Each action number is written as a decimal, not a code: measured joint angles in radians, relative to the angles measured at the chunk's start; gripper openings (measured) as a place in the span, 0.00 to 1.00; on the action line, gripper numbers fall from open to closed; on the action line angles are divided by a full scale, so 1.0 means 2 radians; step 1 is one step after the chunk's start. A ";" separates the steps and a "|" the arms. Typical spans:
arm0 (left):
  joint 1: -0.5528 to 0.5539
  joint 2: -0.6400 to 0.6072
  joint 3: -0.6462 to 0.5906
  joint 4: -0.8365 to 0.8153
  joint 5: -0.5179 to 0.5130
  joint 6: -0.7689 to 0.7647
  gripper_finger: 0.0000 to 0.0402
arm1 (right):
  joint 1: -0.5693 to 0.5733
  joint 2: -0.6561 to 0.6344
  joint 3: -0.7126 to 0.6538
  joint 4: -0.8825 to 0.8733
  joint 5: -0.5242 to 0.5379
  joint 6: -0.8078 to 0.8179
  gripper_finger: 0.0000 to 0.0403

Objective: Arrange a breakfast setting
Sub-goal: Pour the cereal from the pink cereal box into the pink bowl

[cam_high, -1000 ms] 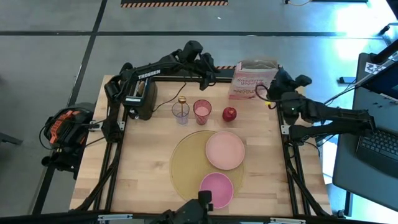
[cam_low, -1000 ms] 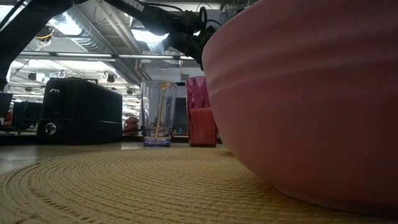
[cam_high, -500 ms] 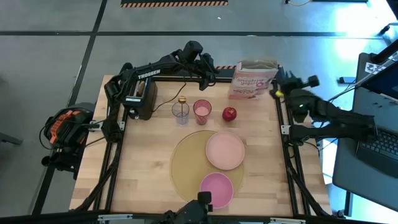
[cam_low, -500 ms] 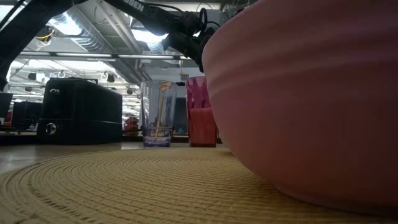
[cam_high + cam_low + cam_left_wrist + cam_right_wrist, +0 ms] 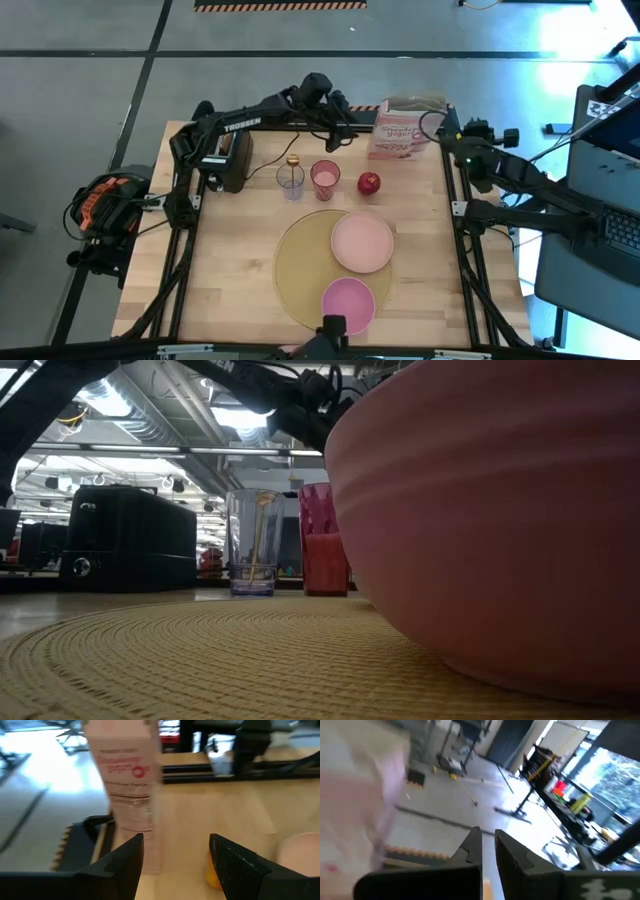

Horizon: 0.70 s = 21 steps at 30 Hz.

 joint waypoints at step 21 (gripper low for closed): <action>0.018 0.010 0.000 0.015 0.011 0.027 0.54 | -0.007 0.030 -0.111 0.125 -0.051 -0.365 0.05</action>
